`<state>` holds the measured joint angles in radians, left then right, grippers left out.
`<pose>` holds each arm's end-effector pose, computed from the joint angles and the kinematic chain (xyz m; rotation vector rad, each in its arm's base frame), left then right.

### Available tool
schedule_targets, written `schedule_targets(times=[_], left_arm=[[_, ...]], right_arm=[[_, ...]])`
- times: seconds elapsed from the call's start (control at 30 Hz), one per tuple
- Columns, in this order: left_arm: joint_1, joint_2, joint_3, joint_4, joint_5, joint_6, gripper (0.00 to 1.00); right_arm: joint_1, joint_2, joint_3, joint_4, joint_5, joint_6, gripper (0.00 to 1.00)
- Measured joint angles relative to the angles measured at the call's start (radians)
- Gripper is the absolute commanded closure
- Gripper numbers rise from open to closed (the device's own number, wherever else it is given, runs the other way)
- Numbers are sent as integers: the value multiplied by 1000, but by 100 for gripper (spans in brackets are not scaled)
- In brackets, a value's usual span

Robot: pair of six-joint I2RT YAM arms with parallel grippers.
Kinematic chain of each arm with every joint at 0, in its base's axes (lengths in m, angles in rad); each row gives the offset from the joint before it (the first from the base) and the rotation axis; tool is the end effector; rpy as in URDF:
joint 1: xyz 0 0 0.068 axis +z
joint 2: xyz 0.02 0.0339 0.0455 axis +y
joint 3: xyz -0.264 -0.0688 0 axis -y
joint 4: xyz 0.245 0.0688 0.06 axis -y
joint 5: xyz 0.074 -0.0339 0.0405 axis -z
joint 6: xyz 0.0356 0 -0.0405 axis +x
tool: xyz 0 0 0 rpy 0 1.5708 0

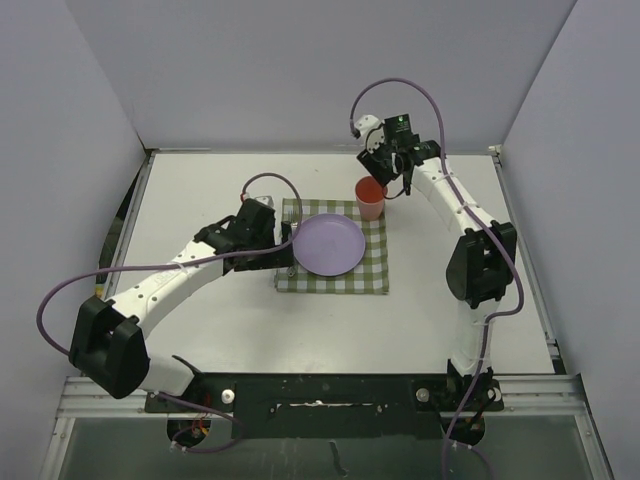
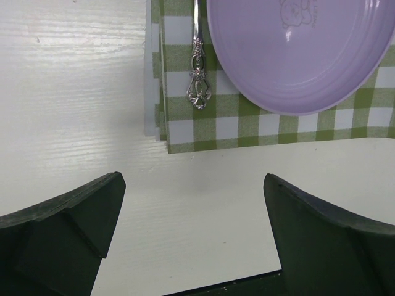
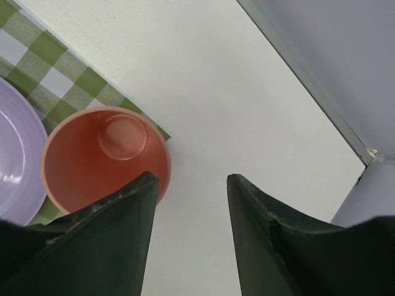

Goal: Set the dinner table for one person
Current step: Adjust the cup on the napkin.

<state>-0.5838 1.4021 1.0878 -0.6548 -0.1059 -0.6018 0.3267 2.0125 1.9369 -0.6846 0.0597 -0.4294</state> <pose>0.2433 -0.1562 0.2649 -0.0653 2.5650 -0.3319 0.4374 0.1460 0.3180 -0.8331 2.1786 -0.1209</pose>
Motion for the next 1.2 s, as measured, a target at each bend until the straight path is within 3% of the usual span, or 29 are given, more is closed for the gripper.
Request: schedule_targets(times=[0.43,0.53,0.6,0.67,1.2], left_arm=[[10,-2,-45,-5,-1,-7,2],[10,-1,-45,-5,-1,-8,2],[10,0,-46,-6,-1,-11,2],[10,2,-45,-5,-1,-12,2],[10,81,-45,2,11,-16,2]], right_arm=[[-6,26,-108,11,-8,11,55],[-14,26,-131,26,-16,12,70],[-22,26,-145,38,-23,11,90],[-27,26,-153,49,-28,11,100],[-32,27,-140,66,-71,15,100]])
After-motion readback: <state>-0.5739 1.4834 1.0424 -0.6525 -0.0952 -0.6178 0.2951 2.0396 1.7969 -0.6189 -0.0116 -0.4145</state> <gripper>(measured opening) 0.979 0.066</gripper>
